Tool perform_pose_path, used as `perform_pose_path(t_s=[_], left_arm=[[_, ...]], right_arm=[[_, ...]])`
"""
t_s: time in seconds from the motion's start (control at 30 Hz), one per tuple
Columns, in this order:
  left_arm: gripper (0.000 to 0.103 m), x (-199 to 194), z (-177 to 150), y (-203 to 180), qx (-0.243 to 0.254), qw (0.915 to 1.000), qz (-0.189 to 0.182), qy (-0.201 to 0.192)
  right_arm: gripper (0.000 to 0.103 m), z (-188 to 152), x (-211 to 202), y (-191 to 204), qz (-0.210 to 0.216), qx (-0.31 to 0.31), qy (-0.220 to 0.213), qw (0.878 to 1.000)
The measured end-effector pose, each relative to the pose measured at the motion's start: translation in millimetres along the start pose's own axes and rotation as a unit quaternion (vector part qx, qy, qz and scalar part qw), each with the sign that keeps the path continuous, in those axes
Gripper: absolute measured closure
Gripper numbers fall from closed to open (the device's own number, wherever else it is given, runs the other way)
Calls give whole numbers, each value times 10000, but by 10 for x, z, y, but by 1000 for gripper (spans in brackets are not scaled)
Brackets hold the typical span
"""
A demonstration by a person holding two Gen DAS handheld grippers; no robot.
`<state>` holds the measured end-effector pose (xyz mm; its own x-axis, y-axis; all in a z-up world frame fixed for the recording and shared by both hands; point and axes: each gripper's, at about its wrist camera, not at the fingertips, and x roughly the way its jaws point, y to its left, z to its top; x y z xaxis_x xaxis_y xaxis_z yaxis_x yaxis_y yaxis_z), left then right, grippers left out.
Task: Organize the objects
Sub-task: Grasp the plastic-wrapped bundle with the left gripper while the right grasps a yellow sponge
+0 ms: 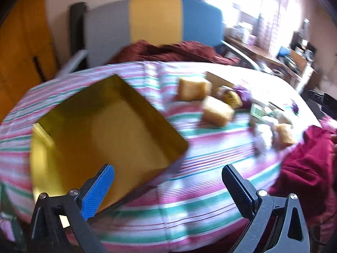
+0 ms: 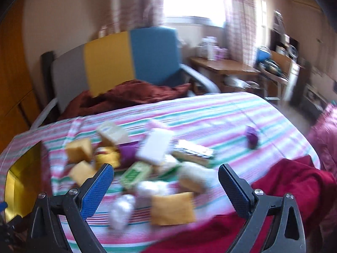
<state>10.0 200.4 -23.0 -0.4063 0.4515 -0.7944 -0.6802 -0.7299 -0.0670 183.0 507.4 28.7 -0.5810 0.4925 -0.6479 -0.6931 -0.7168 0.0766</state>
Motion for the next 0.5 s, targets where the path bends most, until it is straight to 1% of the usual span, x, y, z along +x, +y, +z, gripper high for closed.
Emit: perform_pose_path(t_s=[0.07,0.17,0.33,0.43,0.5], left_arm=[[0,122,99,-144,62,9992,-365,169],[0,283,205,-385,204,9966,-725,346],[0,495,331,-836,595,9938,-843,424],[0,645,405,-1101,843,9912,-903,476],[2,722,442,-1207,910,9894,-1002,517]], right_arm=[[1,12,-24,-170,-142,123,-2,9998],[2,11,1,-347,-183,324,77,9993],[1,-68,74,-521,-218,479,230,9983],[1,-109,147,-533,-146,450,386,9981],[1,-121,184,-529,-48,403,459,9981]])
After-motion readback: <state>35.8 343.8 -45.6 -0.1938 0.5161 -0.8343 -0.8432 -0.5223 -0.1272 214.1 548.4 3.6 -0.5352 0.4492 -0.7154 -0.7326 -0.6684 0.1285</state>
